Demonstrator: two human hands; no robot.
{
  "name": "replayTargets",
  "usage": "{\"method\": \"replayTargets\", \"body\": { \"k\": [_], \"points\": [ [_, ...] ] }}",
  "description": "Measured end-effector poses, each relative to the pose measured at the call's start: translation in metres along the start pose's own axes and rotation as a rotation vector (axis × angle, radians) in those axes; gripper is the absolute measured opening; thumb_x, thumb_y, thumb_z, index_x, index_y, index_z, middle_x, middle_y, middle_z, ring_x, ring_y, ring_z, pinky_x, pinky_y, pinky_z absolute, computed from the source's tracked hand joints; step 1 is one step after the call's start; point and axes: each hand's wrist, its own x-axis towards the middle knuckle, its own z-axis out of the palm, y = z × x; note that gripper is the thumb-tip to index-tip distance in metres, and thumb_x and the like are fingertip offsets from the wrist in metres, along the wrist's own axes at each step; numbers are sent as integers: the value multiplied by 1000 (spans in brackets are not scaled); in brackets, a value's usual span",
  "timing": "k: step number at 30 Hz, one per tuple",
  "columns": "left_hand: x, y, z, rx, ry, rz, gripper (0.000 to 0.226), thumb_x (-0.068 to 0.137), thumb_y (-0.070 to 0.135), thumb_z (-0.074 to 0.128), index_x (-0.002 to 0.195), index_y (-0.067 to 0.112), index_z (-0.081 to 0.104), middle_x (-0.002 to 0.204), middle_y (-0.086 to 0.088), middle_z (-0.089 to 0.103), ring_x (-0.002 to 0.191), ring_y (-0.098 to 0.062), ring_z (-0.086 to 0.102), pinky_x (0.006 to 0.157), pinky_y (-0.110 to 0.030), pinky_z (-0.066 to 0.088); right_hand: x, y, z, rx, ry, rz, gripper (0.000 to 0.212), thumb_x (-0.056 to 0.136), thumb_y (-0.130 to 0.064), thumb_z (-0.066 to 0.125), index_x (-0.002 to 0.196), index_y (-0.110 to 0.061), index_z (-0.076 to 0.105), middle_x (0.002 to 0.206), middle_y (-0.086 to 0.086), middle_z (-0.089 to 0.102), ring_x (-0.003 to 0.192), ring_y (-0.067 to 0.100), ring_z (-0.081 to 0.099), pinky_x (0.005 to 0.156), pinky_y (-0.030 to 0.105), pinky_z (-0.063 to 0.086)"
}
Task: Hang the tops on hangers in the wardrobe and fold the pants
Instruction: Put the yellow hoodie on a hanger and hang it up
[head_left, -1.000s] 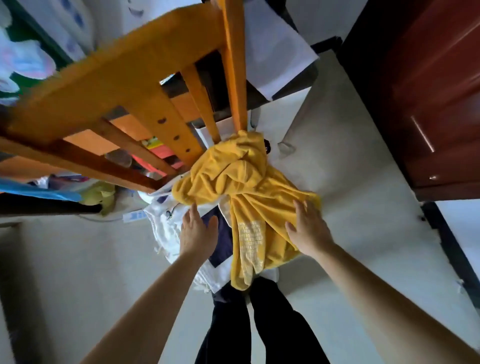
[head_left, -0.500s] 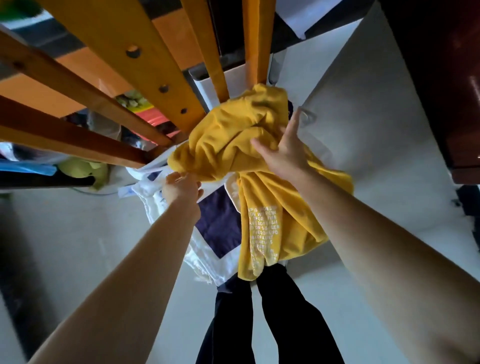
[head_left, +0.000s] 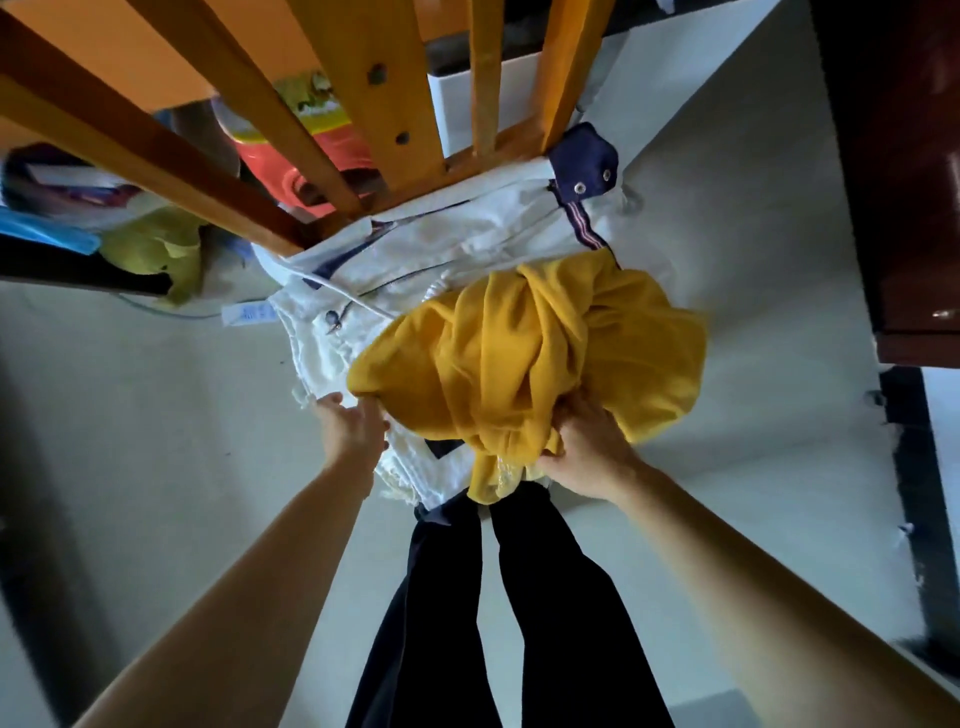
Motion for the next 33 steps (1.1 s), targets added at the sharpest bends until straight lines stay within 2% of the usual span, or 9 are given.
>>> {"method": "replayTargets", "body": {
  "k": [4,7,11,14,16,19,24,29,33],
  "points": [
    [-14,12,14,-346,-100,-245,77,86,76,41,136,18,43,116,-12,61,97,-29,66,73,-42,58,0,-3,-12,-52,5,-45,67,77,-68,54,129,-27,59,141,4,48,136,29,36,109,45,38],
    [-19,25,24,-356,-71,-233,54,88,47,66,127,14,47,114,-10,59,100,-31,64,66,-42,59,-1,-3,-9,-8,-40,-29,69,79,-72,58,136,-34,52,147,3,42,141,28,30,112,47,35],
    [-20,31,20,-181,-81,-25,19,90,11,53,101,26,56,94,-2,61,87,-23,61,60,-34,55,-2,-9,-5,239,18,164,72,89,-77,39,139,-27,53,150,7,45,139,29,37,112,44,36],
    [-30,33,5,21,-135,230,36,83,-1,44,80,32,57,79,5,59,74,-17,56,57,-23,51,-3,-20,-8,188,170,402,62,96,-65,41,116,-9,60,120,18,64,112,37,58,90,39,45],
    [-42,36,-8,131,-169,368,55,74,-10,38,79,39,59,80,10,60,71,-8,55,47,-10,42,-7,-30,-17,222,176,440,56,95,-59,51,116,-8,59,118,17,65,111,38,60,88,39,46],
    [-69,52,-29,135,-191,463,61,68,-14,33,79,40,62,78,16,62,69,1,56,49,-6,39,-24,-47,-40,275,162,426,50,93,-48,61,124,-9,58,121,12,64,114,36,59,91,39,49],
    [-132,127,-80,-10,-136,621,46,75,-9,41,78,32,62,73,15,62,66,6,59,55,-6,43,-59,-108,-122,419,506,309,19,106,-27,41,118,-14,46,94,1,55,104,35,60,74,32,33],
    [-223,186,-150,-143,-207,733,32,80,-4,51,73,24,67,63,20,65,59,5,60,52,-13,47,-113,-185,-234,488,719,185,33,108,-30,34,129,-11,50,119,12,57,115,35,55,85,36,38],
    [-303,228,-208,-373,-272,662,17,75,2,55,74,13,68,62,0,67,52,-12,60,48,-21,45,-164,-232,-298,578,755,-61,39,106,-35,36,131,-9,51,124,9,57,114,31,54,88,36,41]
  ]
}}
